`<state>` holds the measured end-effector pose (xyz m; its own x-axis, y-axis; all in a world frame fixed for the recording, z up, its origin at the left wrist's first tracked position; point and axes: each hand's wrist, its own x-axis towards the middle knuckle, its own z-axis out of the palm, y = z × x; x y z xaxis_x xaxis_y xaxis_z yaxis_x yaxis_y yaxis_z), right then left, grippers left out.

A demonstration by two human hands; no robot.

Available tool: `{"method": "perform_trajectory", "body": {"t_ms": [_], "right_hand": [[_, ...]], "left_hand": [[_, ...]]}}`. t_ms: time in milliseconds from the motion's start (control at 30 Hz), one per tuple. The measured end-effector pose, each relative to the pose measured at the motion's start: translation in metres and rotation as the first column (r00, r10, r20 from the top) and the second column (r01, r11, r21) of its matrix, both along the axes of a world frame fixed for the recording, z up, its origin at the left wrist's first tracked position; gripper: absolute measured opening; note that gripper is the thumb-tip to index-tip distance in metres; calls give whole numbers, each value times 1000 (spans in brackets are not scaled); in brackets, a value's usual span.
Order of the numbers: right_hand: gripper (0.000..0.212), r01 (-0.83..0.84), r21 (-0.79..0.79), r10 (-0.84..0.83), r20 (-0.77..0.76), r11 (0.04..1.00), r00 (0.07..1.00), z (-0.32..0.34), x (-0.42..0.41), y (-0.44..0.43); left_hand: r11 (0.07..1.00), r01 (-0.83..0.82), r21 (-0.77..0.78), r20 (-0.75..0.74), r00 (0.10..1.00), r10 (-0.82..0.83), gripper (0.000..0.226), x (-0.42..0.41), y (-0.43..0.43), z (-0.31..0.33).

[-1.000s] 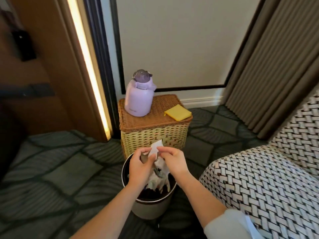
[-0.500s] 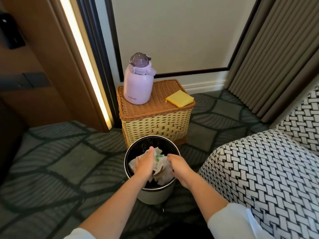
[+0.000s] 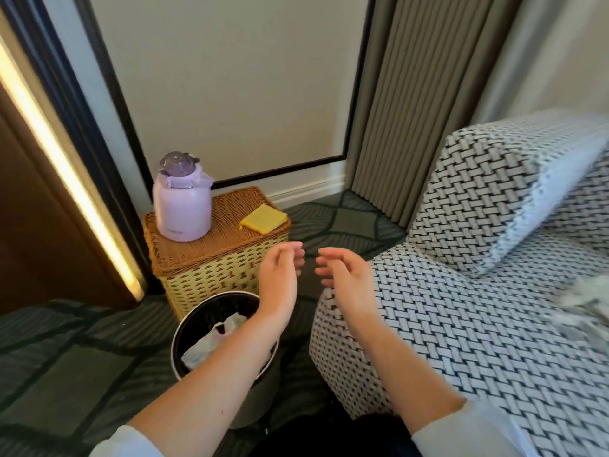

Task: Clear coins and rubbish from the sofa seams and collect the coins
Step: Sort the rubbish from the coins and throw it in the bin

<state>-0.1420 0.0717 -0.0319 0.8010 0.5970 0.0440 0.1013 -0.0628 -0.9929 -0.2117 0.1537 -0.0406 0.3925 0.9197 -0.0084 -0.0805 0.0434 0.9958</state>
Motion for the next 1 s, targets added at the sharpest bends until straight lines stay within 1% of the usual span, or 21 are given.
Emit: {"method": "perform_trajectory", "body": {"t_ms": [233, 333, 433, 533, 667, 733, 800, 833, 867, 933, 967, 1000], "right_hand": [[27, 247, 75, -248, 4, 966, 969, 31, 59, -97], [28, 362, 94, -365, 10, 927, 931, 36, 80, -145], [28, 454, 98, -455, -14, 885, 890, 40, 98, -190], [27, 527, 110, -529, -6, 843, 848, 42, 113, -231], [26, 591, 108, -596, 18, 799, 803, 39, 127, -278], [25, 636, 41, -637, 74, 771, 767, 34, 133, -300], [24, 674, -53, -664, 133, 737, 736, 25, 140, -320], [24, 694, -113, -674, 174, 711, 718, 20, 144, -328], [23, 723, -179, -676, 260, 667, 689, 16, 147, -337], [22, 758, -294, -599, 476, 582, 644, 7, 152, -349], [24, 747, -337, -537, 533, 573, 653, 2, 156, -353], [30, 717, -384, -484, 546, 582, 684, -3, 159, -357]], "left_hand": [[963, 248, 102, 44, 966, -253, 26, 71, -73, 34], [931, 342, 125, 33, 937, -348, 27, 101, -108, 37], [898, 424, 114, 33, 902, -430, 28, 127, -144, 37], [843, 526, 110, 42, 845, -533, 28, 151, -182, 37], [761, 630, 155, -16, 772, -636, 26, 176, -224, 33], [720, 673, 166, -56, 736, -675, 25, 186, -241, 29], [671, 712, 206, -128, 699, -703, 24, 195, -256, 22], [642, 729, 235, -174, 682, -711, 23, 197, -261, 18], [617, 743, 258, -211, 667, -715, 22, 200, -268, 13], [583, 758, 293, -258, 650, -715, 19, 202, -275, 5], [567, 759, 320, -288, 648, -705, 19, 203, -278, 1], [543, 760, 356, -328, 646, -689, 18, 204, -280, -2]]}}
